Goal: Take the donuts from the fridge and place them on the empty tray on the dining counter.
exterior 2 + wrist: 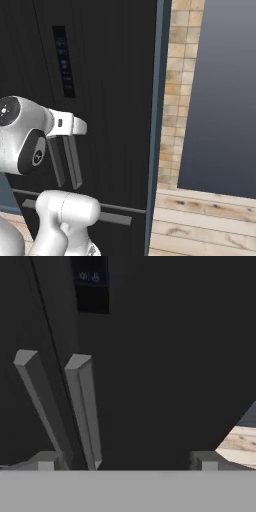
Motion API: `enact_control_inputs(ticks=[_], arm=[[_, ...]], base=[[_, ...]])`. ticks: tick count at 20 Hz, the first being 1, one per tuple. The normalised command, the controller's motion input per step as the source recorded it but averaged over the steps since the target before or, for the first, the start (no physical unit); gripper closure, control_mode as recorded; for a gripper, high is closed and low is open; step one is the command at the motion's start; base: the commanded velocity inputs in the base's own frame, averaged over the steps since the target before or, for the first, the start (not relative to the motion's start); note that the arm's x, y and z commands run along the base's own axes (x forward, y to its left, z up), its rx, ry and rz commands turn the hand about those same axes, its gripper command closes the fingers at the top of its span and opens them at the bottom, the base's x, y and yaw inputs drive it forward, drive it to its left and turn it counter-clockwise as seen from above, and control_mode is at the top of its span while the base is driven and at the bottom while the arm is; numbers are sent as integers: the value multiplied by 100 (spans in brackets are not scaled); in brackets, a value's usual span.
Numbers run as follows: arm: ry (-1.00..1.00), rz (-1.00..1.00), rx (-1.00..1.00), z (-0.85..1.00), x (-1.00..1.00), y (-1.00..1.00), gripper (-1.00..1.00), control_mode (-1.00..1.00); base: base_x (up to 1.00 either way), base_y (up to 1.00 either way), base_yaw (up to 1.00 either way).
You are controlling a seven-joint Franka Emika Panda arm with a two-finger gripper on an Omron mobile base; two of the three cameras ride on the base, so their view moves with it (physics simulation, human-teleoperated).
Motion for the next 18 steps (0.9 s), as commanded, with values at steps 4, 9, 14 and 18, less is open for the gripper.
enact_control_inputs(ticks=[4,9,14,18], arm=[[-9,0,0,42,-40,0,-100,-100],[0,0,0,0,0,0,-100,100],[0,0,0,0,0,0,-100,100],[0,0,0,0,0,0,-100,100]], base=[[0,0,0],[-94,17,0],[-79,45,0],[-27,91,0]])
